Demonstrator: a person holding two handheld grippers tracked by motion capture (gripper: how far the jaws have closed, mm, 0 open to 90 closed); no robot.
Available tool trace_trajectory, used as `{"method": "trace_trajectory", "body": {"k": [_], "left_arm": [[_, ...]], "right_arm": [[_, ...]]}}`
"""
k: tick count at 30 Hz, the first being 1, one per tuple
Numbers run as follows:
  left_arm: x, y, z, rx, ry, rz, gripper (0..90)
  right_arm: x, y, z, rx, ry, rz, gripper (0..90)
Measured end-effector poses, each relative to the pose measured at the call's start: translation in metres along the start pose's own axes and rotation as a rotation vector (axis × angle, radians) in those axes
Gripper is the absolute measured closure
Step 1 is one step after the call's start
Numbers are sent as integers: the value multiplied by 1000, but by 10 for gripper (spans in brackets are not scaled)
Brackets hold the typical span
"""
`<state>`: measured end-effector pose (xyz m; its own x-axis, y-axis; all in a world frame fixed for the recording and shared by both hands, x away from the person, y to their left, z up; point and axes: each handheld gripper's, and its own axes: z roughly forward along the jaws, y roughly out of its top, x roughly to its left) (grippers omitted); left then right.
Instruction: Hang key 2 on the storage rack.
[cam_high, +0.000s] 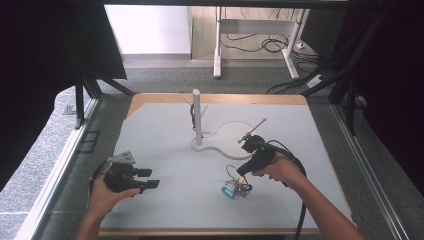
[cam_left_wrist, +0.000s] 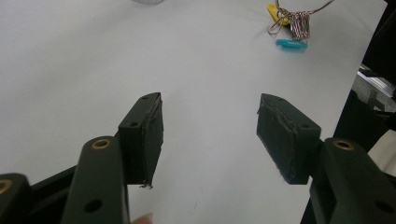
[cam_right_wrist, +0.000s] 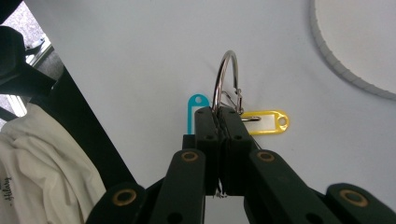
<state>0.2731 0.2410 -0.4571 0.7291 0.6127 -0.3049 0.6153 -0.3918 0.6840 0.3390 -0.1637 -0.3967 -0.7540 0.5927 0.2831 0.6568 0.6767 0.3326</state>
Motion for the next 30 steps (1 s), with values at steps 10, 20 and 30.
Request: {"method": "trace_trajectory", "body": {"k": [10,20,30], "left_arm": [[1,0,-1,5,0,6,414],[1,0,-1,3,0,8,414],[1,-1,-2,-3,0,4,414]], "right_arm": [[-5,2,-16,-27,-2,0,882],[-10,7,-36,-53,-27,18,882],[-11,18,-52,-48,-56,25,882]]}}
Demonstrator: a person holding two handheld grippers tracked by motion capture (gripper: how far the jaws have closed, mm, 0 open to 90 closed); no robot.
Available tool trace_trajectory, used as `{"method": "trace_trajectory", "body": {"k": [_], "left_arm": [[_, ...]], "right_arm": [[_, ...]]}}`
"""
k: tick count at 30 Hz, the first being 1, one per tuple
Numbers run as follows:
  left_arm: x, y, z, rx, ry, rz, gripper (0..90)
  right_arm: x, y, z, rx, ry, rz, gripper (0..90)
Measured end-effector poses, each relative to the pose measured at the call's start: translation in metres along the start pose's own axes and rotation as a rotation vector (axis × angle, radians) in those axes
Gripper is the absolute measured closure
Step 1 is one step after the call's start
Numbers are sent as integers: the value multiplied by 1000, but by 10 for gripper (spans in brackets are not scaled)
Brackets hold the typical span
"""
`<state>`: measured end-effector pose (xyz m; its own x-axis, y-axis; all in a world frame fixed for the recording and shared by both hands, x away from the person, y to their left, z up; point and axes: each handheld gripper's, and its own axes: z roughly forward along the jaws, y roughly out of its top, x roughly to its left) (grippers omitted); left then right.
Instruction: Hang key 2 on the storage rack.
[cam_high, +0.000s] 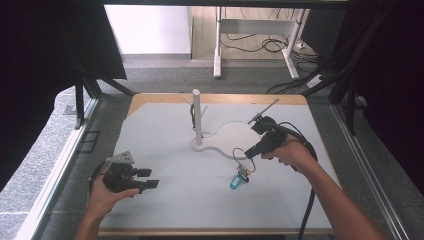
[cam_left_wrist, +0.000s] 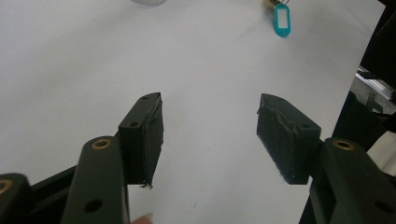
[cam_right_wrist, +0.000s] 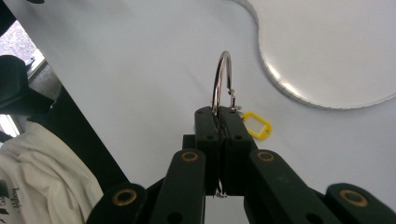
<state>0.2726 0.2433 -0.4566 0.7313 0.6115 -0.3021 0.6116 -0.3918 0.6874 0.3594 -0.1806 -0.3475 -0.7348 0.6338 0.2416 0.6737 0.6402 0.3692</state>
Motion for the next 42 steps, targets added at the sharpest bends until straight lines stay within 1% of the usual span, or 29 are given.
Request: {"method": "trace_trajectory", "body": {"k": [4,9,12,20,28,36,39,42], "left_arm": [[1,0,0,1,0,-1,414],[1,-1,-1,-4,-1,-3,414],[1,-1,-2,-5,-1,-2,414],[1,-1,-1,-7,0,-7,414],[1,-1,0,-8,0,-6,414],[1,-1,-2,-14,-3,-9,414],[1,-1,-2,-13,-3,-8,414],[1,-1,-1,-10,-3,-9,414]], "right_arm": [[-1,6,-6,5,-13,1,882],[-3,10,-9,10,-15,6,882],[-5,14,-11,5,-8,8,882],[-9,21,-18,-9,-17,18,882],[-10,32,-28,-16,-37,22,882],[-15,42,-28,-22,-35,37,883],[-15,45,-28,-19,-35,35,882],[-16,52,-32,-24,-37,31,883]]}}
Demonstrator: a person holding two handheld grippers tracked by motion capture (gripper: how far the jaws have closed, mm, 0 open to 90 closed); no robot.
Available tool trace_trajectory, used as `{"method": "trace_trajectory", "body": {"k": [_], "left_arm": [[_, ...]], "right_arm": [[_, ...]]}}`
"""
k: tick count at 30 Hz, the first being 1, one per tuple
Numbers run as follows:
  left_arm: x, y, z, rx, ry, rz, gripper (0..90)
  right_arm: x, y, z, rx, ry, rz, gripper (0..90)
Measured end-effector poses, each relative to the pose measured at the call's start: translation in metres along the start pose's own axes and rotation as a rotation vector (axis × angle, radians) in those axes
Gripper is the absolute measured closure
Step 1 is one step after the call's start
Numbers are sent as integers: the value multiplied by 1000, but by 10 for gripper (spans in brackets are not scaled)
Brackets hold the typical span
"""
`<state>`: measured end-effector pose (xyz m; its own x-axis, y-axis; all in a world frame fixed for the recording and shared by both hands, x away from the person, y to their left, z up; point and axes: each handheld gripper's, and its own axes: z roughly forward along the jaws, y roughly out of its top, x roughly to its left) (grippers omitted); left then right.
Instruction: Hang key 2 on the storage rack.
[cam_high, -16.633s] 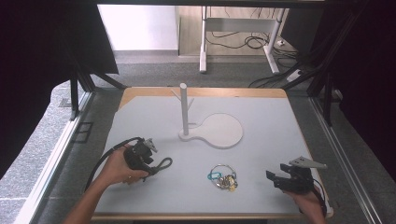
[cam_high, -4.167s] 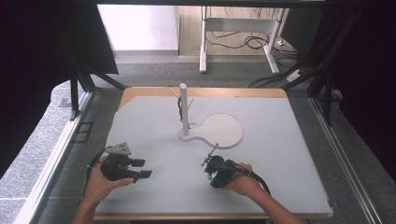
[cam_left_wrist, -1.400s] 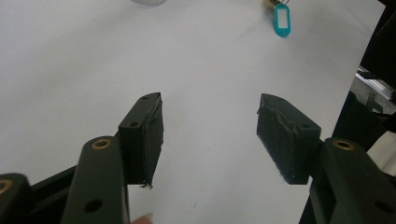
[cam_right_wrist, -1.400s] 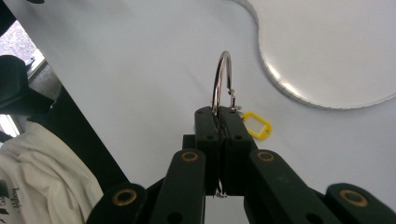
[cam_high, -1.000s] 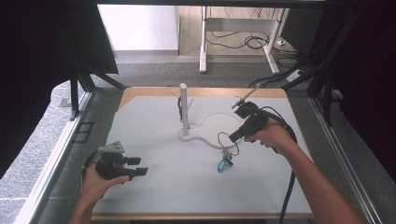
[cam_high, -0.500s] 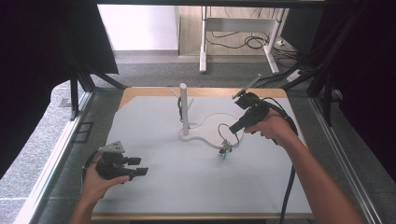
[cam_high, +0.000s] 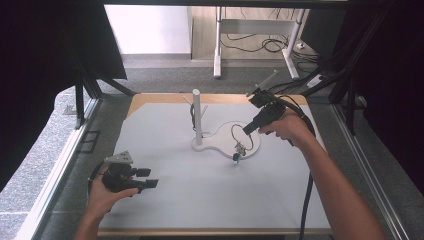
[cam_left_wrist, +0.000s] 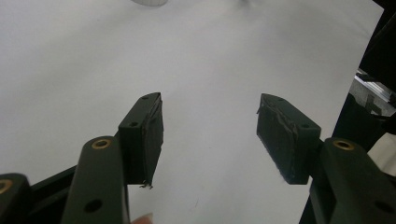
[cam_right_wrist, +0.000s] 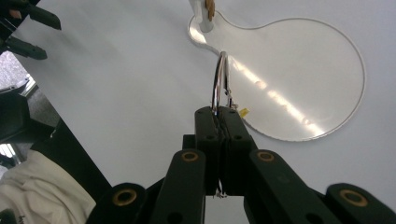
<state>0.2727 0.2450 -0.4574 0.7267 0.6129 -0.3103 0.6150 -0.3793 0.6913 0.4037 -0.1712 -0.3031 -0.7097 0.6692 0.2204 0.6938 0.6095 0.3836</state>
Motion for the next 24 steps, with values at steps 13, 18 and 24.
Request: {"method": "trace_trajectory", "body": {"k": [13,18,24], "left_arm": [[0,0,-2,-3,-5,3,414],[0,-1,-3,-7,-4,-1,413],[0,-1,-4,-10,-4,0,414]], "right_arm": [[-5,17,-6,-12,-17,12,883],[-7,23,-4,-3,-18,8,882],[-8,29,-5,-9,-22,10,883]]}}
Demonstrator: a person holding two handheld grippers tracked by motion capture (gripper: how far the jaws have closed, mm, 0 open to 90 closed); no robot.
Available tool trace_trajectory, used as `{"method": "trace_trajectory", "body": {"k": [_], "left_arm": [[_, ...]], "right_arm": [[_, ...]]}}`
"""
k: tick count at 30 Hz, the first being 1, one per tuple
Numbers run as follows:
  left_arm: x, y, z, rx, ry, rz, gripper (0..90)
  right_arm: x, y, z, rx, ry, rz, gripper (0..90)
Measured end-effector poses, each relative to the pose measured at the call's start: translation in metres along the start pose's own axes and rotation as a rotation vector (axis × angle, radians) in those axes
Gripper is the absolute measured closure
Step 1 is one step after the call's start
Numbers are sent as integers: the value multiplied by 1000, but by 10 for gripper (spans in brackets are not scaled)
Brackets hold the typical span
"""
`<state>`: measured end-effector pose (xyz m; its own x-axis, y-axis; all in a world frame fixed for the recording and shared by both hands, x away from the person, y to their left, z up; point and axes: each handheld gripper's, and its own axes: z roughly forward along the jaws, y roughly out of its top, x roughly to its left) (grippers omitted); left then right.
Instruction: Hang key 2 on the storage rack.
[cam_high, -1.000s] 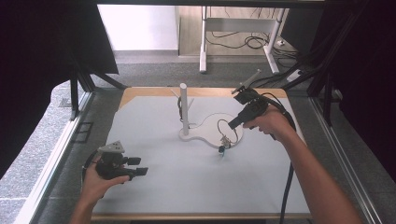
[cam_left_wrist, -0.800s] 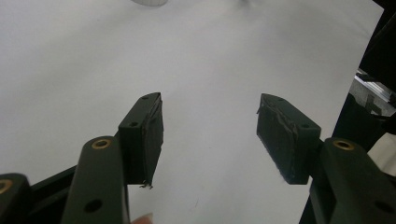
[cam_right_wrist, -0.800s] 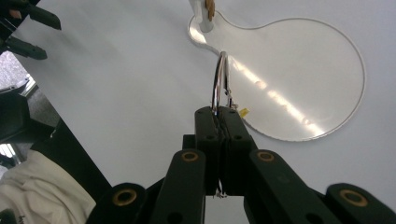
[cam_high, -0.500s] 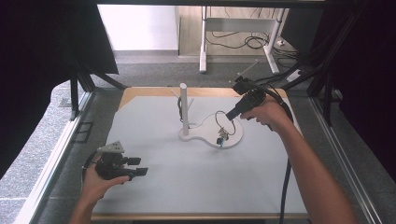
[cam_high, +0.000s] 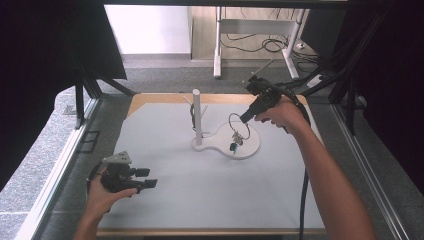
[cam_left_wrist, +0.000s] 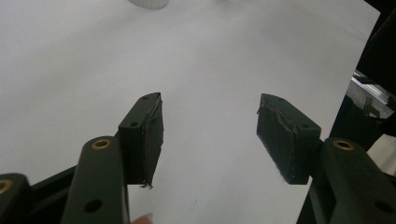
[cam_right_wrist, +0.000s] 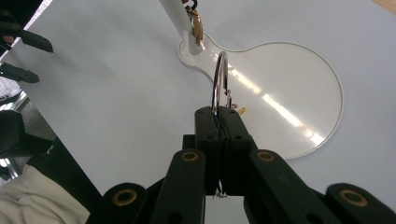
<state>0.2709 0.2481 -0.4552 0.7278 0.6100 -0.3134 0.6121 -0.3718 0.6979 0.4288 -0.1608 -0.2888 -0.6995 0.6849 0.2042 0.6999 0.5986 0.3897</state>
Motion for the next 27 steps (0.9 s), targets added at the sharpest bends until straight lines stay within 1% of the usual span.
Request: {"method": "trace_trajectory", "body": {"k": [5,14,27], "left_arm": [[0,0,-1,-2,-1,0,414],[1,-1,-4,-13,-2,-3,414],[2,-1,-5,-19,-6,-6,414]], "right_arm": [[0,5,0,-5,4,-2,883],[0,20,4,4,-13,-5,883],[0,31,11,18,-19,-12,883]]}}
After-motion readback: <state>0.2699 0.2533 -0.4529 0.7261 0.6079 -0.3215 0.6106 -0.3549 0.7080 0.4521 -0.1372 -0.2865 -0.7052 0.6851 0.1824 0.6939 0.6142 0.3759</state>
